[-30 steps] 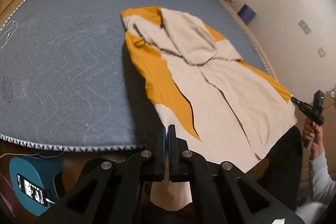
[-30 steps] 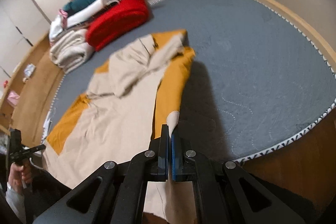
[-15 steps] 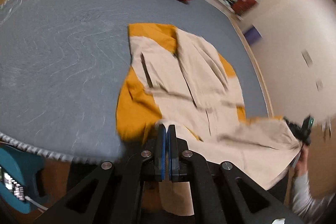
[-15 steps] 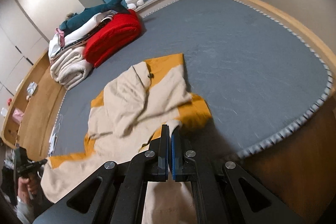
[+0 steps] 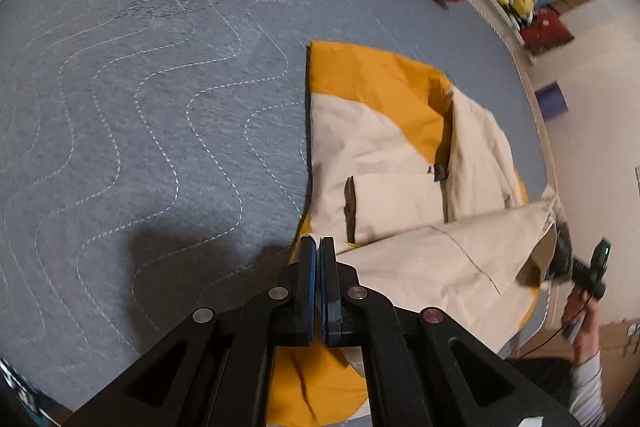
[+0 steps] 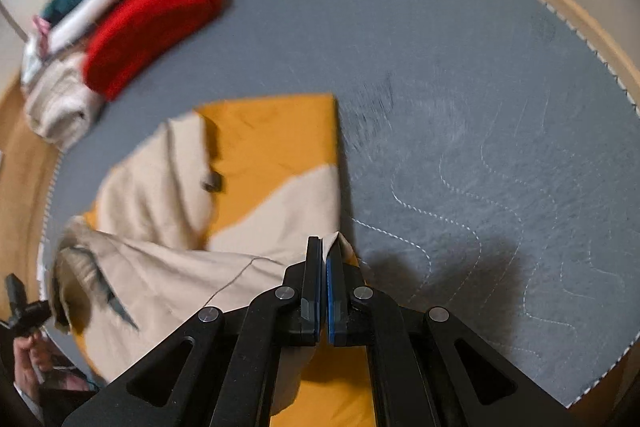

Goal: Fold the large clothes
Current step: 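Lift the hem with both grippers and carry it toward the hood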

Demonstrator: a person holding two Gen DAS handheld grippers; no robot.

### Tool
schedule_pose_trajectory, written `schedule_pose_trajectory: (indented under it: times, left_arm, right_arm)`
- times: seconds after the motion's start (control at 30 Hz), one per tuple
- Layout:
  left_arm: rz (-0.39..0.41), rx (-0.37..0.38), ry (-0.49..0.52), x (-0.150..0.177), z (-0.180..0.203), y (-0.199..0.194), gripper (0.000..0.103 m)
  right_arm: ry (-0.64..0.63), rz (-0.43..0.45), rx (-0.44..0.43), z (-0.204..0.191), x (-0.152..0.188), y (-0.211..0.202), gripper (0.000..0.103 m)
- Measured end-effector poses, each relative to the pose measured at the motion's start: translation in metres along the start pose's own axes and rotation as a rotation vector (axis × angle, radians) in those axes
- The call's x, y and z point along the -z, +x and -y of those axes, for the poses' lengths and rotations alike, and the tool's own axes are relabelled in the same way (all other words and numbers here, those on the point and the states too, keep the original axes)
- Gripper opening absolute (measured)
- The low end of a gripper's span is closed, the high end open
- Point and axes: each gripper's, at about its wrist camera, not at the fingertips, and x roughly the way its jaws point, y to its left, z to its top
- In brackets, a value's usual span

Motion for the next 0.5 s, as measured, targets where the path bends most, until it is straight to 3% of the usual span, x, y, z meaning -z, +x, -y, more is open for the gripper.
schedule_pose_trajectory:
  times: [0.13,0.23,0.33,0.4,0.47,0.5]
  left_arm:
    - [0.011,0.075,-0.058,-0.002,-0.011,-0.01,0.006]
    - [0.113,0.145,-0.133,0.001,-0.022,-0.037,0.015]
    - [0.17,0.157,-0.139,0.008,-0.027,-0.054,0.02]
    - [0.154,0.138,-0.129,0.016,-0.028,-0.054,0.021]
    - [0.115,0.107,-0.115,0.022,-0.027,-0.048,0.024]
    - [0.09,0.084,-0.097,0.025,-0.025,-0.043,0.029]
  right_arm:
    - [0.015,-0.043,-0.006,0.003,-0.006,0.013,0.002]
    - [0.038,-0.038,-0.001,0.009,0.002,0.011,0.004]
    - [0.085,0.02,-0.035,0.018,0.01,-0.002,0.012]
    - [0.083,0.076,-0.007,0.023,0.017,-0.014,0.019]
    - [0.086,0.116,0.057,0.03,0.026,-0.024,0.039]
    - [0.097,0.121,0.042,0.032,0.027,-0.026,0.042]
